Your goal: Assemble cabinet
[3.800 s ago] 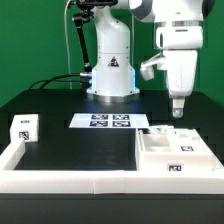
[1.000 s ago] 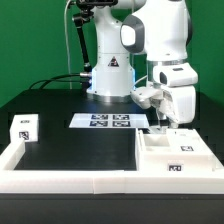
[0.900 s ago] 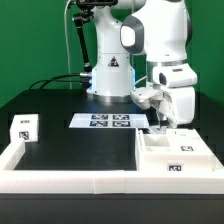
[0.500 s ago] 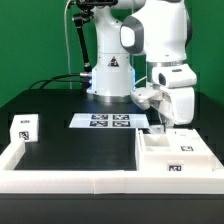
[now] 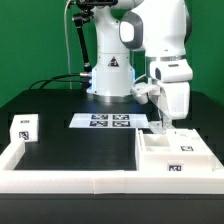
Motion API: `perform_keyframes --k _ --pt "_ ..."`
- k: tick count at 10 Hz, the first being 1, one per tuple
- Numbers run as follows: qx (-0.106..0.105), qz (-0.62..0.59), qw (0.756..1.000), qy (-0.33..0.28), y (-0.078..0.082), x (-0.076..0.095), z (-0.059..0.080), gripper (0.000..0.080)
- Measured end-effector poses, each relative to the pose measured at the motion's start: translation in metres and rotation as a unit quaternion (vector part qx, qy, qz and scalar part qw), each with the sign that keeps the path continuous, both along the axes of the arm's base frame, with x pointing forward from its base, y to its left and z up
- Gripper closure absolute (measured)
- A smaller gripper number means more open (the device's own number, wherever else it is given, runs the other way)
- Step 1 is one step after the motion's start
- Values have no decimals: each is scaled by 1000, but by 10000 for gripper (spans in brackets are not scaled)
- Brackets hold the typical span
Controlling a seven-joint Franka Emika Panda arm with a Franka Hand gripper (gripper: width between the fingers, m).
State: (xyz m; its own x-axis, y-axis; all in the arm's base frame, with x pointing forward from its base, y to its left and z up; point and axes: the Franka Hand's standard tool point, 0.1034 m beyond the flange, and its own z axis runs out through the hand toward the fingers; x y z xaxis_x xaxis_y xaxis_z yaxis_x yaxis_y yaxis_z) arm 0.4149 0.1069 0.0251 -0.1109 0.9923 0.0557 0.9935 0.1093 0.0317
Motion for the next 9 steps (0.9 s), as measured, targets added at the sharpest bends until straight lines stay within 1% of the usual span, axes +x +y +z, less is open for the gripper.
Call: perform_keyframes --k 3,5,6,7,9 --pt "-18 -16 1000 9 -13 1 13 732" --pt "-28 -33 999 12 -34 7 21 731" --pt "-32 -36 999 11 -44 13 27 731" --pt "-32 -40 999 5 -49 19 31 731" --pt "-32 -41 999 8 -48 16 29 731"
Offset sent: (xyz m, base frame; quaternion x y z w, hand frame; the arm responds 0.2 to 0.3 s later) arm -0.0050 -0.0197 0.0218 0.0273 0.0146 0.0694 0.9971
